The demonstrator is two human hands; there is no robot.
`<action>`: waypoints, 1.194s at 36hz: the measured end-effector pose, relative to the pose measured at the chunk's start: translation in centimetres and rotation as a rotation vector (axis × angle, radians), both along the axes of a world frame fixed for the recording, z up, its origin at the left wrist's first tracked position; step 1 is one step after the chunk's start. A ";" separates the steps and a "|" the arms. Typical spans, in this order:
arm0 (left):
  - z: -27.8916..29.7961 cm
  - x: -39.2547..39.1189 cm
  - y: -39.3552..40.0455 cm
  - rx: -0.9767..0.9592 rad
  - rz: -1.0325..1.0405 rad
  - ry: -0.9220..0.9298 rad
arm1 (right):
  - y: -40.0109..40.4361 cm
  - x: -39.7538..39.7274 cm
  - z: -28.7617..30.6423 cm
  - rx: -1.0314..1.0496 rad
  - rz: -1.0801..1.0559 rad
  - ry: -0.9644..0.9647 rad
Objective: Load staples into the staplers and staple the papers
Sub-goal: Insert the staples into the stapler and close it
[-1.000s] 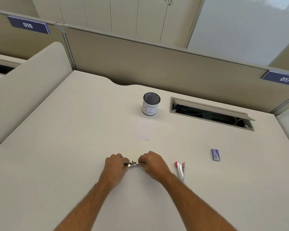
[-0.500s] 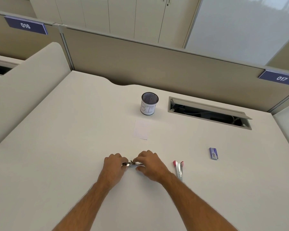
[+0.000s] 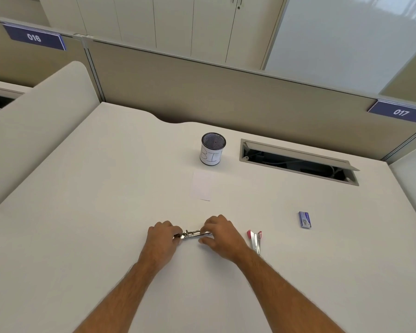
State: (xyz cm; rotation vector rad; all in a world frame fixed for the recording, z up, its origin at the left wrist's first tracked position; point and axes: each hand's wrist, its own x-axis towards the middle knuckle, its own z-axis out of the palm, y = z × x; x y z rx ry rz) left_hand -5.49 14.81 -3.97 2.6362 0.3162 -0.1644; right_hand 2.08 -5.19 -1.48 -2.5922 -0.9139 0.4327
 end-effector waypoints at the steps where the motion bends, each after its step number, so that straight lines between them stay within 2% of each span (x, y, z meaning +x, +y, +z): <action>1: 0.1 0.0 0.0 0.000 0.002 0.002 | -0.1 0.0 0.0 0.006 -0.004 -0.004; 8: 0.5 -0.4 -0.4 -0.049 0.027 0.008 | 0.0 -0.1 -0.3 0.072 -0.135 -0.075; 15: 0.9 -1.2 -1.8 -0.175 0.071 0.018 | 2.3 -2.8 -0.4 0.241 -0.207 0.088; 21: 1.1 -1.5 -2.7 -0.167 0.083 0.023 | 3.5 -3.8 -0.2 0.232 -0.273 0.088; 28: 1.2 -1.7 -3.3 -0.141 0.097 0.025 | 3.5 -2.8 0.0 0.231 -0.471 0.086; 34: 1.3 -1.7 -3.7 -0.122 0.078 0.014 | 3.5 -2.6 -0.2 0.289 -0.606 0.173; 38: 1.4 -1.7 -3.8 -0.116 0.085 0.014 | 3.7 -2.9 0.0 0.260 -0.611 0.158; 43: 1.3 -1.7 -4.0 -0.130 0.103 -0.001 | 3.9 -3.9 -0.7 0.127 -0.455 0.047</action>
